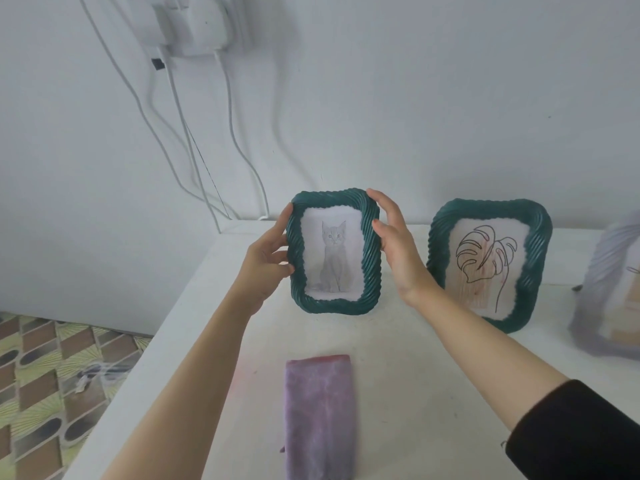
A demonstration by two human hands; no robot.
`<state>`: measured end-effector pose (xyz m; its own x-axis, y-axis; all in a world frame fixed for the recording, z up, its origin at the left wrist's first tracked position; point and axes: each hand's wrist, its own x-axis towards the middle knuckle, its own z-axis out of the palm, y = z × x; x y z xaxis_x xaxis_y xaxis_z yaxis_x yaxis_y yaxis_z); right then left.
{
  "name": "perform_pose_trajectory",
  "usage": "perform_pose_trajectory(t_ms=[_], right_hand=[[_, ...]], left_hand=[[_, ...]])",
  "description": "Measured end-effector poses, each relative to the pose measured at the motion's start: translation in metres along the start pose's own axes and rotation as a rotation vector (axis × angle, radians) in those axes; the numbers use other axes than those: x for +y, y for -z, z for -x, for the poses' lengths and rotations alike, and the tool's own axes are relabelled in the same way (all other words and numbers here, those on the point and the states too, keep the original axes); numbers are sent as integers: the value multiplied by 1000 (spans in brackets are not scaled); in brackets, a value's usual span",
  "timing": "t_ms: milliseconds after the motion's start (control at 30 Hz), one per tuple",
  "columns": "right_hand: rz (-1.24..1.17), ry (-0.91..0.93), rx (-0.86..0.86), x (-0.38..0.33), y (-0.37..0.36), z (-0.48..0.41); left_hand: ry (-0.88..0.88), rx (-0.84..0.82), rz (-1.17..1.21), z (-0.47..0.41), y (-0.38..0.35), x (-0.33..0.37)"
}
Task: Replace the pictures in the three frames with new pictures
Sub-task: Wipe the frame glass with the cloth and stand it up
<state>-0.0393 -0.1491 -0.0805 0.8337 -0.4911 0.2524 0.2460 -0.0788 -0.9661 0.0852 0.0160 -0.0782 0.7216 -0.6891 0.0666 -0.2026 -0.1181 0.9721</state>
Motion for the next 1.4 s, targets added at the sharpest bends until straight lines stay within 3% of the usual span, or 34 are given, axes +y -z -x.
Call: perform_pose_trajectory(t_ms=[667,833,900,1033,1167,1267,1400], right_hand=[[143,-51,36,1,-1,51],[236,-59,103,4,24,102],[249,-12,196,6,38,128],[355,64,492,6,69,160],[478,8,664,2,102,157],[500,-67,592,-2,118,146],[327,-200,494,-12,123,135]], left_hand=[[-40,-6,-62,32,-13,1],[-150,94,-341,47,-27,2],[-209,198,-454,54,-43,6],[-391,331,-462,71,-90,15],[-419,116,-305,79,-138,15],[-295,-47,-267,78,-168,11],[-77,-153,-208,65,-189,8]])
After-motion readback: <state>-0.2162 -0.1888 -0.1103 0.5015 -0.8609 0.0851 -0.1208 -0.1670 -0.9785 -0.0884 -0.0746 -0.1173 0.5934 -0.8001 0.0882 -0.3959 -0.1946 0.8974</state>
